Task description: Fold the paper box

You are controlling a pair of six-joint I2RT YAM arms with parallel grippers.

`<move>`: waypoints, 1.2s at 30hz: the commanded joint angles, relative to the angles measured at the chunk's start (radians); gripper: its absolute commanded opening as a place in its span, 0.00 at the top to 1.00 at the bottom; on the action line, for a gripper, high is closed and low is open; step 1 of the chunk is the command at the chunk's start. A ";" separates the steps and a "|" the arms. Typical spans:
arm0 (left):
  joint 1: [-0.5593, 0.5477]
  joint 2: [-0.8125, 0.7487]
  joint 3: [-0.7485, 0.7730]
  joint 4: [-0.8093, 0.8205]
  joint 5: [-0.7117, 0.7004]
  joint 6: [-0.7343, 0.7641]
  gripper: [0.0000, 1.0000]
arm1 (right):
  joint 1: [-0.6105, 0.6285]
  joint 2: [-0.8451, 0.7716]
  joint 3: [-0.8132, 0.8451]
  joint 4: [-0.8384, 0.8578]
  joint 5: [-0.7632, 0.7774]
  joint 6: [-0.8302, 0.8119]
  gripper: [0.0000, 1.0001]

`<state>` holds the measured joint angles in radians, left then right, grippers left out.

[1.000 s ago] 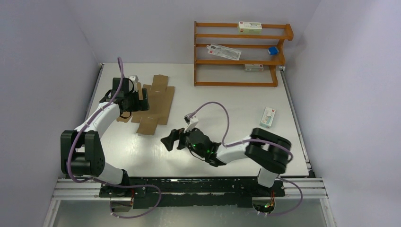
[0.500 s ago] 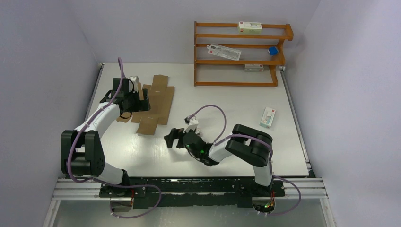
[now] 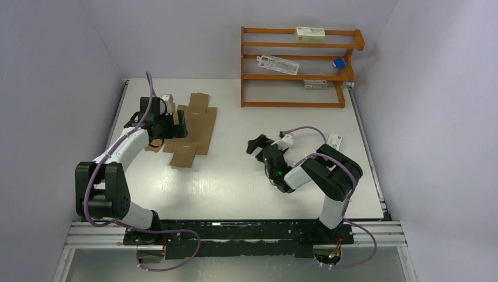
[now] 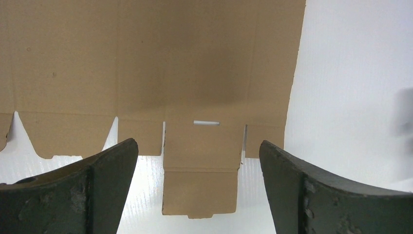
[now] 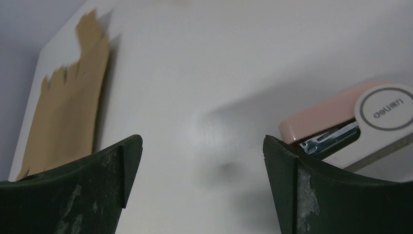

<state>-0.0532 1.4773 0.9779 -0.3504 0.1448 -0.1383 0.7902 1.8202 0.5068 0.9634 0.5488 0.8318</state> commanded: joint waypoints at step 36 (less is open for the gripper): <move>0.249 0.418 0.303 -0.009 0.099 -0.044 0.00 | -0.182 -0.047 0.131 -0.174 -0.824 -0.059 0.04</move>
<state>0.1993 1.8786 1.2747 -0.3603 0.1658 -0.1730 0.5922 1.7535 0.6121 0.7391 -0.2066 0.7799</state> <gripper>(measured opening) 0.996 0.968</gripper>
